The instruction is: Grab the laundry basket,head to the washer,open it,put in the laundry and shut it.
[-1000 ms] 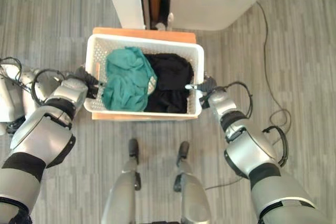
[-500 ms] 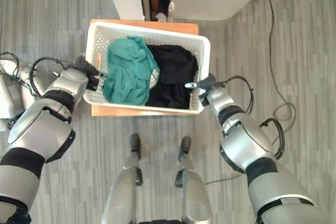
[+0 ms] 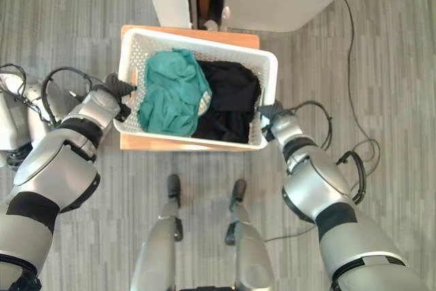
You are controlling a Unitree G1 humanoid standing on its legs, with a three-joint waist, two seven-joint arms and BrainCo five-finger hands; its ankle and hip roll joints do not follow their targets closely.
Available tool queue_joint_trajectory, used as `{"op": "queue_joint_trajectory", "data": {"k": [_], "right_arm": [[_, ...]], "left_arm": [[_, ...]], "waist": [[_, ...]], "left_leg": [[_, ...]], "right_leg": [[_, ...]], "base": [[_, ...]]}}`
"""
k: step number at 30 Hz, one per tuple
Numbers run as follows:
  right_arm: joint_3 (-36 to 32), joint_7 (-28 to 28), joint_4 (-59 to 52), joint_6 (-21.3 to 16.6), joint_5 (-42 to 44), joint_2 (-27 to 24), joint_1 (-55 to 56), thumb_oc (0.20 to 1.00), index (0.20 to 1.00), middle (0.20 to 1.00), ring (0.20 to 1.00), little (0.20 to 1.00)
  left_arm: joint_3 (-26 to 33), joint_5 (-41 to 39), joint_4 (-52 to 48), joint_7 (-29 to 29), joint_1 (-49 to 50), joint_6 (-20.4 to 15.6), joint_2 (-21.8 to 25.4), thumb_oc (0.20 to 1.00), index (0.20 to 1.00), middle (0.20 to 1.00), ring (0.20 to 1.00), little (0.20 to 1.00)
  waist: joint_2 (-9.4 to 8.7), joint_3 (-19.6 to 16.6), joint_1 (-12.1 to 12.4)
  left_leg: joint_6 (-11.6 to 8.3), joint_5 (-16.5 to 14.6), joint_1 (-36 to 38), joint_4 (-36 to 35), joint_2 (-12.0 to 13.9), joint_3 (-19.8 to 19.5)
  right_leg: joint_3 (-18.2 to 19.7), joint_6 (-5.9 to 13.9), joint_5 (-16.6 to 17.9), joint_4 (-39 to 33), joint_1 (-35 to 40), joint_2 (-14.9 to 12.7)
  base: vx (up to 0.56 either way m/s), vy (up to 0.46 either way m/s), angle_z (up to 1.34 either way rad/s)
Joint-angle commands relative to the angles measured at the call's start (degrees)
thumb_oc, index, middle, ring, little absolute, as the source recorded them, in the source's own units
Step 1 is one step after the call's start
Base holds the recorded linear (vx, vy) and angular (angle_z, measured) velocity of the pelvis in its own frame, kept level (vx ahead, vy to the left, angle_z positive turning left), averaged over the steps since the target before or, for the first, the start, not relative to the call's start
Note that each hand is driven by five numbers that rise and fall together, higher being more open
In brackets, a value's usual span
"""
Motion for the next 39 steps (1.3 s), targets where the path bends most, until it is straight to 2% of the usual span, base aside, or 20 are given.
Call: {"op": "queue_joint_trajectory", "data": {"k": [1,5,7,9,14,20,26,30,32,34,36,38,39], "right_arm": [[2.84,0.26,-1.55,-1.73,-1.84,0.23,-0.58,0.2,0.2,0.2,0.2,0.2],[1.24,-0.19,-6.23,-2.19,-0.85,-3.25,1.15,0.2,0.2,0.2,0.2,0.2],[-1.18,-0.72,-13.42,-2.31,-1.1,-7.45,5.33,0.2,0.2,0.2,0.2,0.2],[-2.1,-0.65,-15.96,-2.19,-1.42,-8.89,7.19,0.2,0.2,0.2,0.2,0.2],[-6.64,1.16,-26.8,-1.31,-3.75,-15.6,15.79,0.2,0.2,0.2,0.2,0.2],[-10.83,3.6,-32.42,-0.33,-5.19,-19.45,23.99,0.2,0.2,0.2,0.2,0.2],[-11.49,3.57,-31.1,-0.68,-3.43,-19.62,24.9,0.2,0.2,0.2,0.2,0.2],[-10.7,3.05,-28.82,-1.29,-2.13,-19.59,23.36,0.2,0.2,0.2,0.2,0.2],[-10.23,2.8,-27.99,-1.63,-1.38,-19.84,22.38,0.2,0.2,0.2,0.2,0.2],[-9.79,2.52,-27.27,-2.06,-0.58,-20.21,20.92,0.2,0.2,0.2,0.2,0.2],[-9.45,2.81,-24.43,-2.44,0.47,-19.35,19.22,0.2,0.2,0.2,0.2,0.2],[-9.95,2.98,-23.74,-2.31,0.48,-19.39,19.47,0.2,0.2,0.2,0.2,0.2],[-11.18,3.13,-24.23,-1.85,0.66,-19.72,20.15,0.2,0.2,0.2,0.2,0.2]], "left_arm": [[-3.89,6.96,-1.85,0.11,-1.09,-3.98,-4.71,0.2,0.2,0.2,0.2,0.2],[-3.71,8.72,-4.53,1.39,1.99,-4.78,-4.51,0.2,0.2,0.2,0.2,0.2],[-2.81,11.16,-9.65,2.61,5.58,-5.22,-2.86,0.2,0.2,0.2,0.2,0.2],[-2.31,11.63,-12.12,2.68,7.38,-5.27,-2.34,0.2,0.2,0.2,0.2,0.2],[-0.52,11.14,-22.57,0.86,14.2,-5.66,-0.46,0.2,0.2,0.2,0.2,0.2],[-0.19,10.96,-28.24,-1.29,17.85,-5.17,-0.92,0.2,0.2,0.2,0.2,0.2],[-0.68,10.07,-20.6,-1.38,16.53,-4.74,-5.7,0.2,0.2,0.2,0.2,0.2],[-1.3,9.98,-15.85,-1.0,13.52,-4.74,-7.02,0.2,0.2,0.2,0.2,0.2],[-1.88,10.07,-14.3,-0.72,11.41,-5.1,-7.55,0.2,0.2,0.2,0.2,0.2],[-2.34,9.99,-12.49,-0.53,9.52,-5.44,-8.09,0.2,0.2,0.2,0.2,0.2],[-2.87,9.94,-10.95,-0.33,8.08,-6.02,-7.41,0.2,0.2,0.2,0.2,0.2],[-3.01,10.37,-10.52,-0.75,8.43,-6.14,-7.65,0.2,0.2,0.2,0.2,0.2],[-2.89,11.03,-9.77,-0.99,9.14,-6.17,-8.25,0.2,0.2,0.2,0.2,0.2]], "waist": [[4.75,1.33,0.19],[5.25,-0.63,0.14],[5.5,-2.52,0.08],[5.61,-3.44,-0.02],[5.89,-6.96,-0.45],[6.49,-10.85,-1.05],[6.64,-12.46,-2.22],[6.5,-12.24,-3.04],[6.15,-11.52,-3.42],[5.81,-10.59,-3.85],[6.18,-10.13,-4.27],[6.48,-10.23,-4.91],[6.96,-10.07,-6.46]], "left_leg": [[0.43,0.13,3.53,-4.1,-0.32,1.69],[0.37,-0.56,5.21,-4.04,-0.02,1.82],[0.37,-1.83,8.07,-3.92,0.36,1.98],[0.38,-2.08,8.97,-4.01,0.53,2.11],[0.48,-3.96,14.52,-3.35,1.2,2.4],[0.03,-4.22,18.33,-3.12,2.33,1.71],[-0.86,-2.74,18.04,-2.33,4.2,0.68],[-1.0,-2.46,16.89,-0.66,4.95,-0.46],[-1.04,-2.99,15.79,1.5,4.8,-2.53],[-1.38,-4.22,14.66,3.61,3.59,-6.59],[-1.5,-6.25,14.82,4.82,2.35,-13.53],[-1.4,-7.19,15.45,5.27,2.25,-13.0],[-0.96,-9.29,16.73,6.32,2.04,-9.9]], "right_leg": [[2.44,4.94,-4.74,6.13,-0.06,-1.75],[2.55,4.94,-5.49,6.7,1.2,-1.99],[2.77,4.87,-6.98,7.82,3.43,-1.95],[2.67,4.87,-7.28,8.06,3.98,-1.99],[2.52,4.55,-10.21,10.03,8.65,-1.61],[2.74,3.55,-12.82,10.09,12.89,-0.01],[3.58,1.64,-14.45,9.73,14.31,2.65],[4.63,1.01,-14.48,10.17,13.41,3.84],[5.75,0.85,-14.07,10.64,12.54,3.9],[7.44,1.06,-13.42,11.08,11.42,3.71],[11.64,2.42,-12.72,12.88,8.94,3.42],[12.66,2.91,-12.87,13.78,8.55,3.03],[15.15,3.75,-12.81,15.37,8.11,2.09]], "base": [[0.0,0.0,0.0],[0.01,-0.006,-0.01],[0.08,-0.027,-0.12],[0.06,-0.028,-0.11],[0.08,-0.059,-0.05],[0.02,-0.114,-0.04],[-0.05,-0.13,0.0],[-0.08,-0.069,-0.02],[-0.13,0.02,-0.06],[-0.15,0.1,-0.18],[-0.12,0.218,-0.4],[-0.03,0.298,-0.63],[0.01,0.346,-0.73]]}}
